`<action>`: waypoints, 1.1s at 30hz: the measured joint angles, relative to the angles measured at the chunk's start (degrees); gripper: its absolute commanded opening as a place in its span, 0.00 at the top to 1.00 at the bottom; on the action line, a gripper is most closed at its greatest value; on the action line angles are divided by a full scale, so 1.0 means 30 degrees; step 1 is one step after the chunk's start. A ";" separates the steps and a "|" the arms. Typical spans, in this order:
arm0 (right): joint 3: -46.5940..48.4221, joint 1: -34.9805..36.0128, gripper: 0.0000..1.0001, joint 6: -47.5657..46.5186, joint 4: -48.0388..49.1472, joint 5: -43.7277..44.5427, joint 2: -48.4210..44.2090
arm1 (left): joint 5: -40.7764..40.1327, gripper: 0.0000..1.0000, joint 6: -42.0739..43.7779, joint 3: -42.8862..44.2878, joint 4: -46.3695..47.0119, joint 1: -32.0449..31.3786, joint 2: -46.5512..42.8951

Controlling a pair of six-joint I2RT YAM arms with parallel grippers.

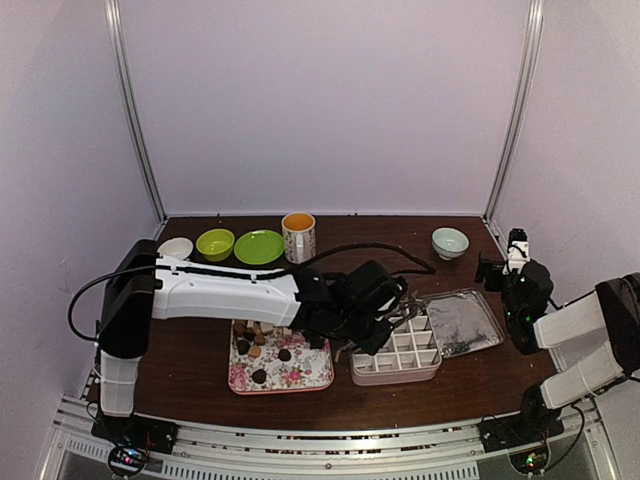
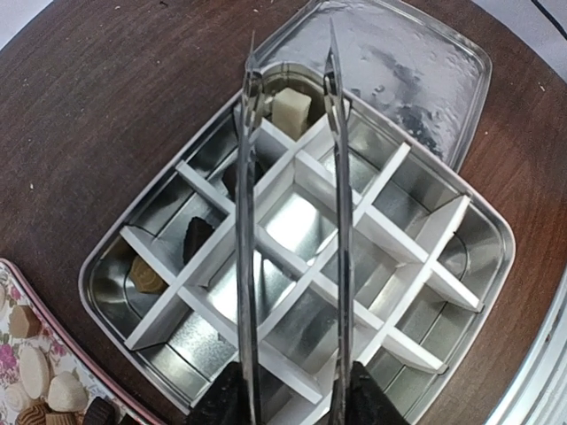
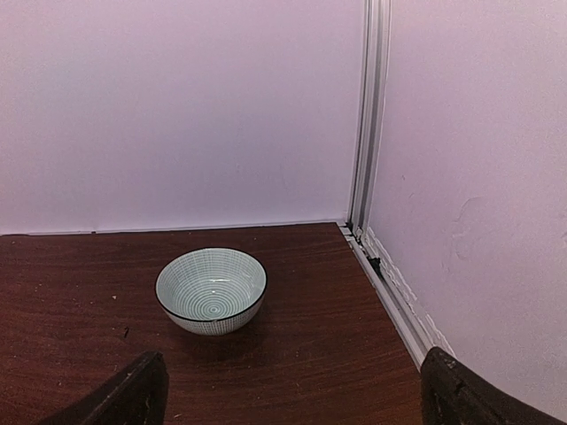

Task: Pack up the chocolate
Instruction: Place the fake chocolate in the empty pocket of the box, then pick up the fake chocolate from the plate.

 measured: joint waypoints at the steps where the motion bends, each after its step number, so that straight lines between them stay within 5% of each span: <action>1: 0.0000 0.0000 0.00 0.0007 0.0000 -0.0007 0.0000 | -0.0095 0.64 0.0000 0.0000 -0.0146 0.0000 -0.0066; 21: 0.0000 -0.0029 0.00 0.0000 0.0000 0.0000 0.0000 | -0.3461 0.64 -0.2324 -0.6142 -0.5042 0.0007 -1.0440; 33: 0.0000 -0.0058 0.00 0.0000 0.0000 -0.0007 0.0000 | -0.2106 0.64 -0.5064 -0.8816 -0.9406 0.0000 -1.3041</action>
